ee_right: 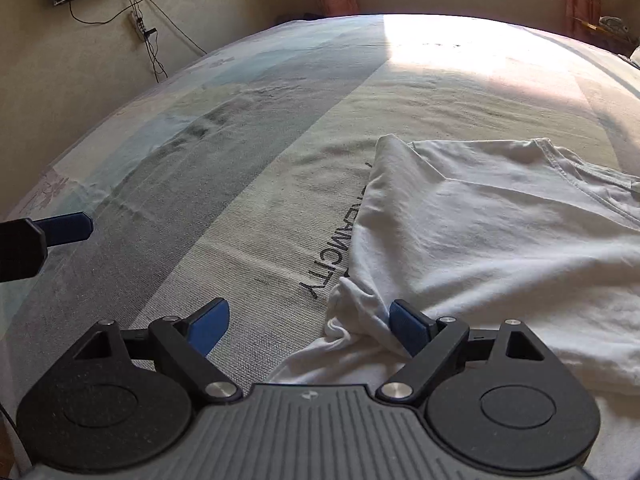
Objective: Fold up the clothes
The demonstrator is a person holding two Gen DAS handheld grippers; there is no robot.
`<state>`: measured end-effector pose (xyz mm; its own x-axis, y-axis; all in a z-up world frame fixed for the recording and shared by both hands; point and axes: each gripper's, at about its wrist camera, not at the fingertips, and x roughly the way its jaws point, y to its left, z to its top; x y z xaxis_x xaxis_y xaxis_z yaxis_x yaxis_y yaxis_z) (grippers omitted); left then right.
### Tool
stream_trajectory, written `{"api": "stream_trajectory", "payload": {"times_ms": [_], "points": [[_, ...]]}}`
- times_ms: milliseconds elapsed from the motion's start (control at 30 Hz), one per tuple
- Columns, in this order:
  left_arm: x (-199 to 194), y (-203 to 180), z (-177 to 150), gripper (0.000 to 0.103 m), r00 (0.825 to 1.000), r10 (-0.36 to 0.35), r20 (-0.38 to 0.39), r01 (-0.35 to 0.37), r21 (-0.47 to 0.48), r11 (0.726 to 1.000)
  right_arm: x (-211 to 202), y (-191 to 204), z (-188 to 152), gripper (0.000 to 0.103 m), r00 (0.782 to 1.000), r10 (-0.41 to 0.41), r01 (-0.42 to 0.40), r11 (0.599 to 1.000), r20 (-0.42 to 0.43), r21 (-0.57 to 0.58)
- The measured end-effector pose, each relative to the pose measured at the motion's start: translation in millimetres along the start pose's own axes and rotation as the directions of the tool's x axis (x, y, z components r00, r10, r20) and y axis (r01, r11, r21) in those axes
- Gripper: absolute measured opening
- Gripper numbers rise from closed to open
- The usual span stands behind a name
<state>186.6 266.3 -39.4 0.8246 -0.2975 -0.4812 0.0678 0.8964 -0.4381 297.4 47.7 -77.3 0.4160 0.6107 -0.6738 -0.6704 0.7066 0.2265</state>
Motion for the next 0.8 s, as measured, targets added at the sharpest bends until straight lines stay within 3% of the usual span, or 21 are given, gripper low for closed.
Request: {"api": "stream_trajectory", "payload": {"times_ms": [100, 267, 333, 433, 500, 600, 767, 800], "points": [[12, -3, 6, 0.102, 1.0, -0.008, -0.019, 0.008, -0.009, 1.0, -38, -11, -4, 0.087, 0.997, 0.052, -0.053, 0.998, 0.061, 0.024], [63, -21, 25, 0.102, 0.988, -0.128, -0.091, 0.127, -0.016, 0.992, -112, -45, -31, 0.087, 0.992, -0.043, 0.035, 0.997, 0.119, 0.071], [98, -13, 31, 0.102, 0.978, -0.169, -0.12, 0.155, -0.118, 0.981, -141, -60, -50, 0.087, 0.986, -0.09, 0.077, 0.992, 0.144, 0.097], [151, 12, 34, 0.101, 0.972, -0.163, -0.169, 0.115, -0.263, 0.958, -172, -81, -78, 0.087, 0.973, -0.155, 0.127, 0.978, 0.174, 0.165], [176, 28, 33, 0.1, 0.971, -0.153, -0.181, 0.088, -0.325, 0.942, -186, -95, -94, 0.087, 0.967, -0.172, 0.127, 0.965, 0.188, 0.228], [187, 31, 42, 0.101, 0.968, -0.196, -0.158, 0.13, -0.353, 0.926, -201, -119, -118, 0.087, 0.957, -0.198, 0.123, 0.938, 0.211, 0.324], [209, 25, 49, 0.102, 0.959, -0.203, -0.198, 0.133, -0.319, 0.938, -199, -145, -135, 0.087, 0.956, -0.194, 0.093, 0.912, 0.221, 0.399], [212, 27, 50, 0.102, 0.957, -0.215, -0.193, 0.141, -0.338, 0.931, -197, -147, -136, 0.087, 0.955, -0.193, 0.089, 0.909, 0.224, 0.407]]}}
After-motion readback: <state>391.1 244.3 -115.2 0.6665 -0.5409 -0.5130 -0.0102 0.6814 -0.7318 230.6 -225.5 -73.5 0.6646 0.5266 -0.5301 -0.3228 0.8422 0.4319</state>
